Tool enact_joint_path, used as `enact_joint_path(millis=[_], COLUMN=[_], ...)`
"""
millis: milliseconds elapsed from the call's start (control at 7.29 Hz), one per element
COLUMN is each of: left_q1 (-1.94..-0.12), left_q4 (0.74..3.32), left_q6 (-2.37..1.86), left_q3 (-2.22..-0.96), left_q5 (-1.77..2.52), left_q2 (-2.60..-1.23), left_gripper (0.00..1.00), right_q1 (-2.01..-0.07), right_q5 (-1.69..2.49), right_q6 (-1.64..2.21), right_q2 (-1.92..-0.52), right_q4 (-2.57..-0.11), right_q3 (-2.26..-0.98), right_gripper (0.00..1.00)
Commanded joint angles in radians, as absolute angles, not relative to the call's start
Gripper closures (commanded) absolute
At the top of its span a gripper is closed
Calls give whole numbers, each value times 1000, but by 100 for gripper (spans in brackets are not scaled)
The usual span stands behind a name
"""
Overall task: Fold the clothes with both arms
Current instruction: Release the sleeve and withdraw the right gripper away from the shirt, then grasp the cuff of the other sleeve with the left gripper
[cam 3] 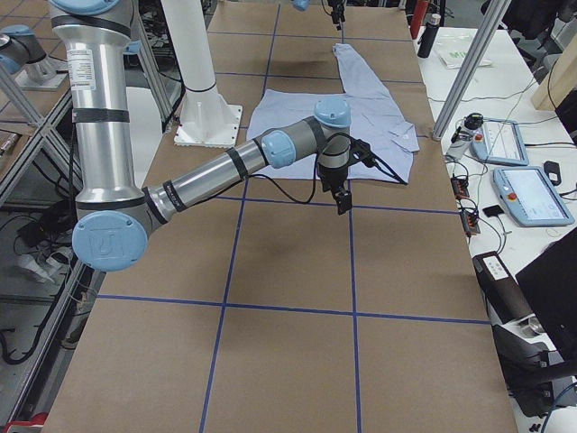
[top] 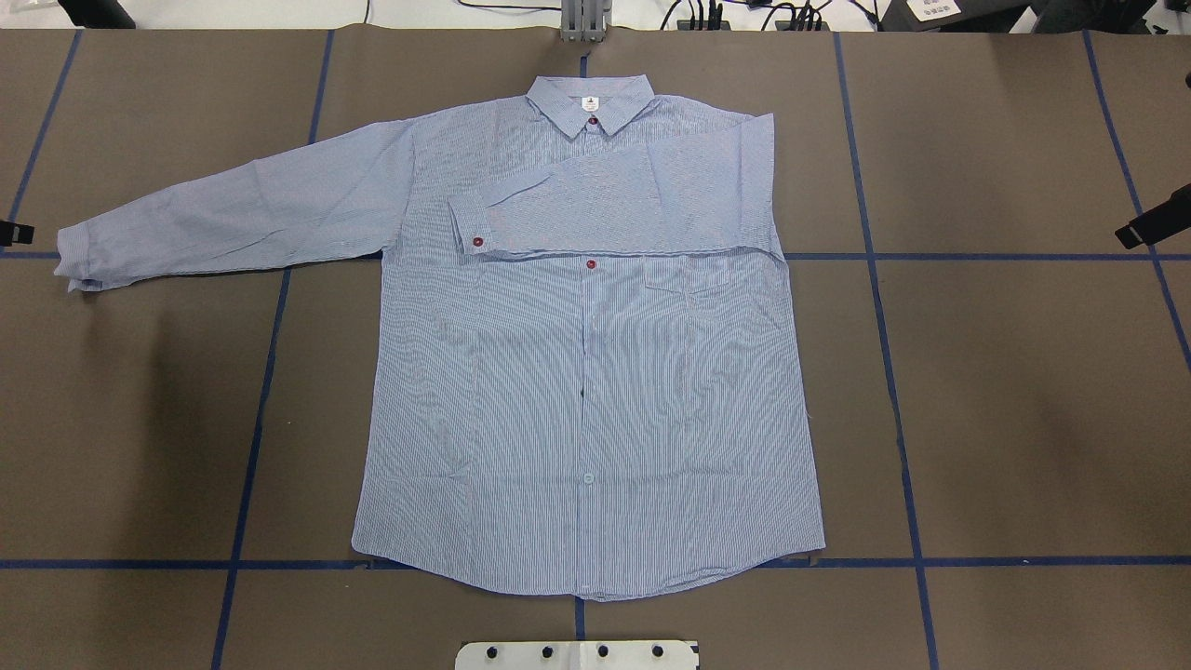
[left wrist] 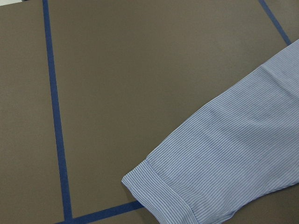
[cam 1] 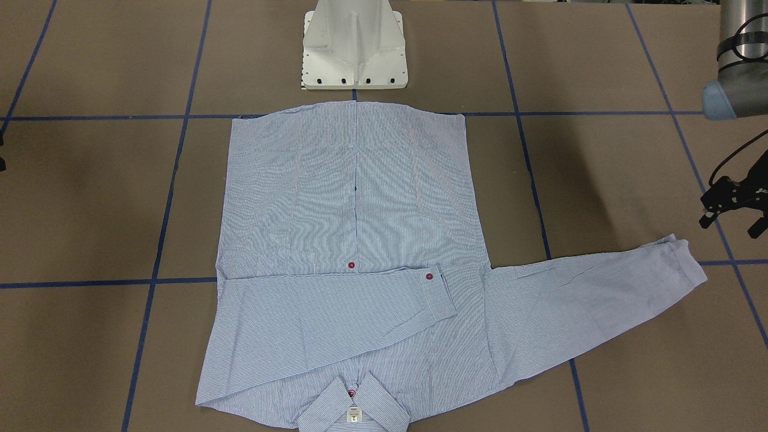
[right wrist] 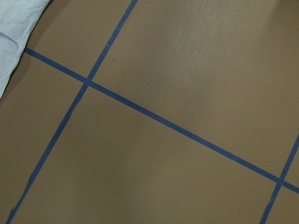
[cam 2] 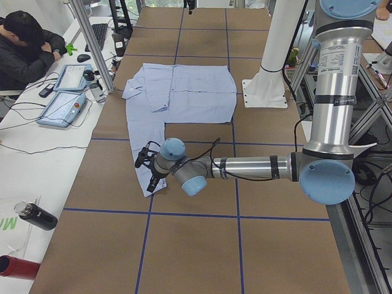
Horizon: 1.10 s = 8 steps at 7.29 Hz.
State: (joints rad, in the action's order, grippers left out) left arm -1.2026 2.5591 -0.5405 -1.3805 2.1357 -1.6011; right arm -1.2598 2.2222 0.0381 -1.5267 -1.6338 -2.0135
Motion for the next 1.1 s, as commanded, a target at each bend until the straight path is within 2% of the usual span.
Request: enact_joint_path(millis=[0, 411, 686, 960], left_q1=[-1100, -1072, -1054, -1049], left_q4=[2712, 2714, 2714, 2718], left_q6=[-688, -695, -693, -689], left_q3=[-1277, -1230, -1226, -1215], left_q5=[2068, 2022, 2020, 2022], left_q2=[-1640, -1667, -1666, -1658], left_gripper=[0, 1, 15, 15], right_q1=[-1262, -1262, -1261, -1261], right_q5=[2224, 2224, 2224, 2224], right_q6=[34, 35, 38, 43], right_q2=[-1532, -1531, -1529, -1529], right_q4=[-1634, -1634, -1634, -1634], right_q3=[-2013, -2014, -2014, -2016], right_gripper=[0, 0, 0, 0])
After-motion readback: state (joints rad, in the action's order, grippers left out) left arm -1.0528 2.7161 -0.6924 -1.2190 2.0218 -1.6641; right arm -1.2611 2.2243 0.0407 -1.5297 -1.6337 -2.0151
